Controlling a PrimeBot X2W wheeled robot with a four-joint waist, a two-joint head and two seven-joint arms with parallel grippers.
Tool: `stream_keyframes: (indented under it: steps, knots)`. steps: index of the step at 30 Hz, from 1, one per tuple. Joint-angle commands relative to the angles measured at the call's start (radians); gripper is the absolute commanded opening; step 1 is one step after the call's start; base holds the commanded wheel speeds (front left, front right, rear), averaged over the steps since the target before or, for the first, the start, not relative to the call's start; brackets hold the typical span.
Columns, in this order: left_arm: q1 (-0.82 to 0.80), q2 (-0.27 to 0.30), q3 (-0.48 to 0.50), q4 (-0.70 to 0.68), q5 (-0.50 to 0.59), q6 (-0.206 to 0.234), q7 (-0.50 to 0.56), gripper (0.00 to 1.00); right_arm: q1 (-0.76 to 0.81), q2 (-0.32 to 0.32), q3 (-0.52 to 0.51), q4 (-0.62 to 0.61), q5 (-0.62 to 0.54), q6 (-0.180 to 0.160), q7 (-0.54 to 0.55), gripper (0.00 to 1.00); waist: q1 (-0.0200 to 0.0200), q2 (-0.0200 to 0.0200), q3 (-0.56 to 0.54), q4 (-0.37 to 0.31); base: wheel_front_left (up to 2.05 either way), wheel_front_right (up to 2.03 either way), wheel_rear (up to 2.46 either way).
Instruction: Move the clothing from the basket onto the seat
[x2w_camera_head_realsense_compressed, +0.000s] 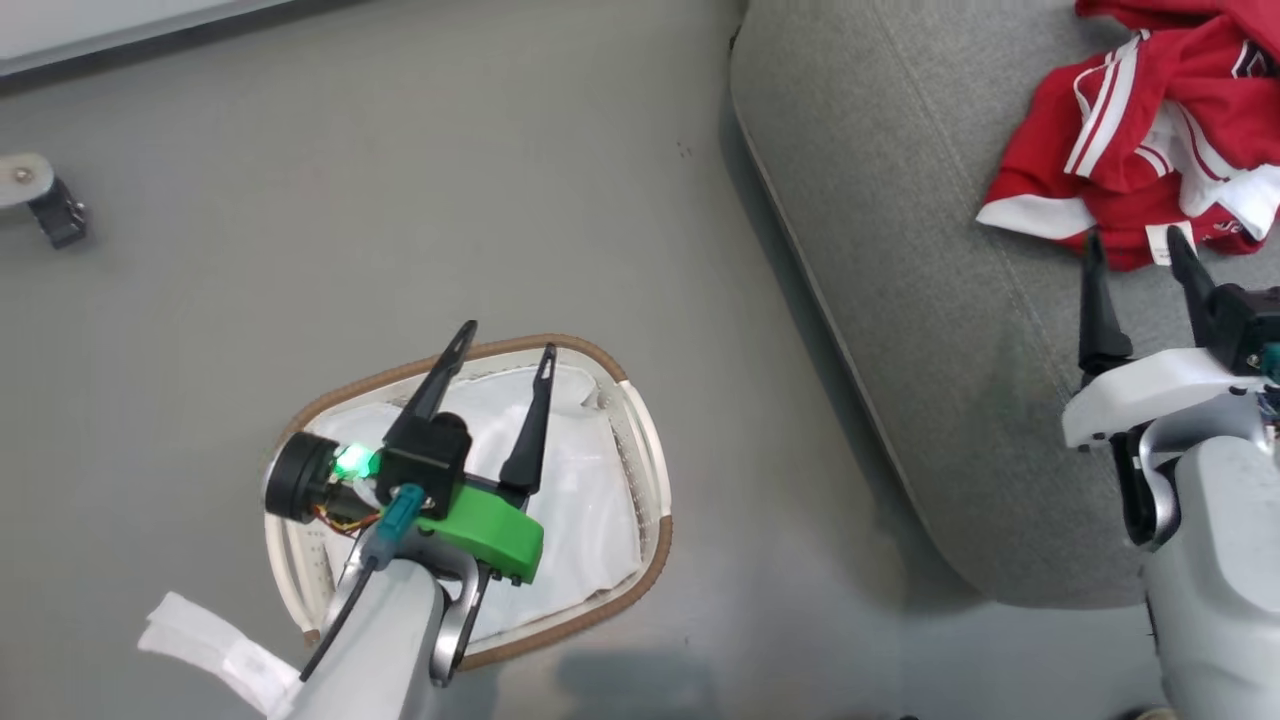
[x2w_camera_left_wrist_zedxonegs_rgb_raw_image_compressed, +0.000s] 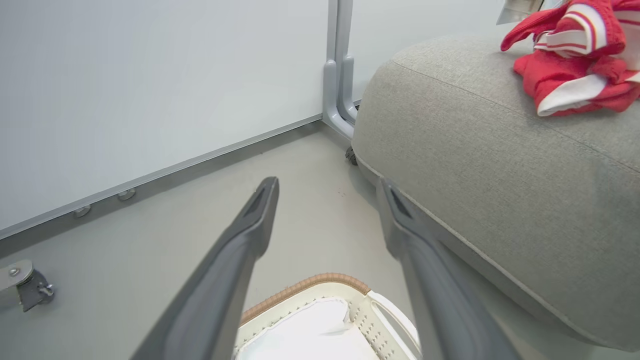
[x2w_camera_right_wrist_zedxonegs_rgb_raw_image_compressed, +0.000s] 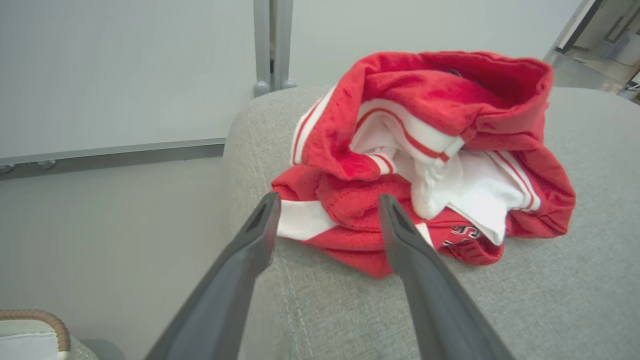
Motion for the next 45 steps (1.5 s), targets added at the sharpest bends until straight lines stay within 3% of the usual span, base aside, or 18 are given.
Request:
stream_keyframes:
  steps: [1, 7, 20, 37, 45]
  knots:
    - [0.025, 0.001, 0.029, -0.005, -0.01, 0.019, -0.001, 1.0, 0.02, 0.021, 0.005, -0.03, 0.012, -0.001, -0.001, 1.0, 0.0, 0.0, -0.06, 0.062, 0.0, 0.0, 0.0]
    - [0.074, -0.004, 0.143, -0.027, -0.005, 0.062, -0.001, 1.0, 0.063, 0.073, 0.09, -0.106, 0.018, -0.001, 0.0, 1.0, 0.0, 0.0, -0.109, 0.132, 0.0, 0.0, 0.0]
    - [0.17, -0.013, 0.302, -0.028, 0.029, 0.057, -0.001, 1.0, 0.119, 0.107, 0.173, -0.126, 0.01, -0.001, 0.0, 1.0, 0.0, 0.0, -0.188, 0.223, 0.0, 0.0, 0.0]
    - [0.363, -0.031, 0.366, -0.043, 0.008, 0.009, -0.001, 1.0, 0.323, 0.114, 0.192, -0.142, 0.029, -0.001, 0.0, 1.0, 0.0, 0.0, -0.317, 0.25, 0.0, 0.0, 0.0]
    - [0.413, -0.032, 0.353, -0.039, -0.054, -0.006, -0.001, 1.0, 0.379, 0.114, 0.19, -0.147, 0.044, -0.001, 0.0, 1.0, 0.0, 0.0, -0.349, 0.257, 0.0, 0.0, 0.0]
